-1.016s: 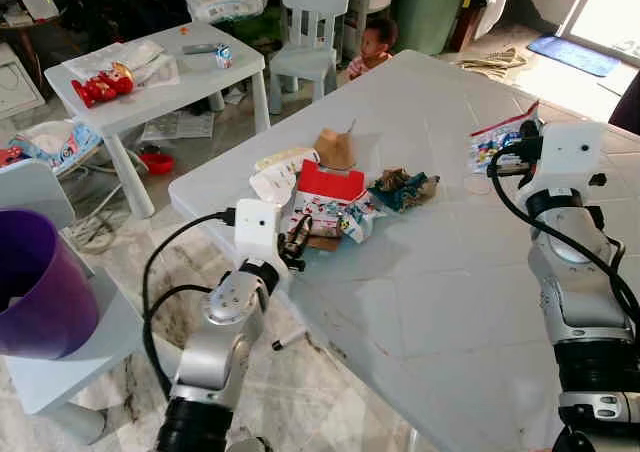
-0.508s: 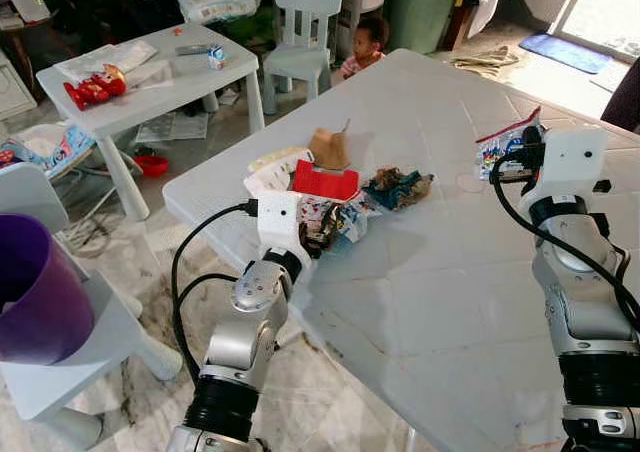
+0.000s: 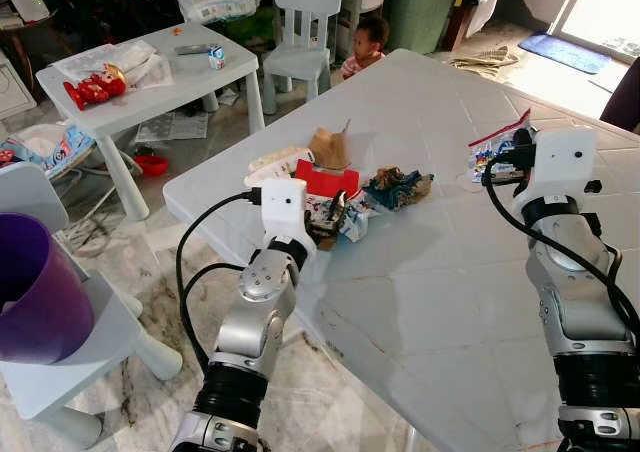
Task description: Picking trash to rubbish bin
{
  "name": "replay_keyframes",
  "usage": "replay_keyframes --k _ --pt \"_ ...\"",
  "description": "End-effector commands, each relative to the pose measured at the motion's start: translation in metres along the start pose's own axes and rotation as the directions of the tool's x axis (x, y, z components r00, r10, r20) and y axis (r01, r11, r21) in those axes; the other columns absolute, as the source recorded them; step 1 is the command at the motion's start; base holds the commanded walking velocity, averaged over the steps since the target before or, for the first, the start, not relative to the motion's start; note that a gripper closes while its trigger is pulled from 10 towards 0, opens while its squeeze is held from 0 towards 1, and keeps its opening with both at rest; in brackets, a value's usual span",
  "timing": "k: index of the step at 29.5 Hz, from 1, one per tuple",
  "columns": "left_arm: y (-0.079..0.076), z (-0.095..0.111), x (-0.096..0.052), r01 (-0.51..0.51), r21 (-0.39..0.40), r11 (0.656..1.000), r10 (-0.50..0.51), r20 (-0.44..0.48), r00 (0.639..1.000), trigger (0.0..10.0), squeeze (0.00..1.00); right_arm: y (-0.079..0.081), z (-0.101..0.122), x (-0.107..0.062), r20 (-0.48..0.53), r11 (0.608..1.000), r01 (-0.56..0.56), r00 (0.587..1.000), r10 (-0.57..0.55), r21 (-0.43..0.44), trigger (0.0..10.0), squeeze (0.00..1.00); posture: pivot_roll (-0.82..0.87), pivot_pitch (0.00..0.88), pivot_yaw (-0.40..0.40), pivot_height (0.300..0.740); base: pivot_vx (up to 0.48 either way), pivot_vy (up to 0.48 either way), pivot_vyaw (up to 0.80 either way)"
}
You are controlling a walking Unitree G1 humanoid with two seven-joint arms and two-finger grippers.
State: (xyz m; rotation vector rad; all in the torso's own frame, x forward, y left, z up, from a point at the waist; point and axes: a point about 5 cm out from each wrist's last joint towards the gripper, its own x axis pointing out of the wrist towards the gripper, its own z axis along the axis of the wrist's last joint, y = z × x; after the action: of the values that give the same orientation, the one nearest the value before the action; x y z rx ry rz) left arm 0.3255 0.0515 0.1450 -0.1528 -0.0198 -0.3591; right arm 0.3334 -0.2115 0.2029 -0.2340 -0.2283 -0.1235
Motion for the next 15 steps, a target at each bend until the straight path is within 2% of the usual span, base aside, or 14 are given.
replay_keyframes --k 1,7,8,15 --pt "-0.012 0.002 0.003 0.052 0.022 0.998 -0.053 0.011 0.999 10.0 0.0 0.0 0.007 0.002 0.022 1.0 -0.001 1.0 0.001 0.003 0.0 0.0 -0.01 0.089 -0.087 0.74 0.0 0.0 0.0" --pt "-0.018 -0.005 0.002 0.083 0.038 0.996 -0.083 -0.016 0.996 10.0 0.0 0.0 0.008 0.002 0.025 1.0 -0.003 1.0 0.002 0.004 0.0 0.0 -0.01 0.088 -0.087 0.74 0.0 0.0 0.0" --pt "-0.018 -0.008 0.001 0.091 0.061 0.994 -0.09 -0.028 0.996 10.0 0.0 0.0 0.008 0.002 0.025 1.0 -0.004 1.0 0.003 0.004 0.0 0.0 -0.01 0.088 -0.088 0.74 0.0 0.0 0.0" --pt "-0.008 -0.024 -0.001 0.058 0.074 0.996 -0.051 -0.092 0.994 10.0 0.0 0.001 0.008 0.002 0.022 1.0 -0.011 1.0 0.01 0.007 0.0 0.0 -0.02 0.089 -0.087 0.74 0.0 0.0 0.0"
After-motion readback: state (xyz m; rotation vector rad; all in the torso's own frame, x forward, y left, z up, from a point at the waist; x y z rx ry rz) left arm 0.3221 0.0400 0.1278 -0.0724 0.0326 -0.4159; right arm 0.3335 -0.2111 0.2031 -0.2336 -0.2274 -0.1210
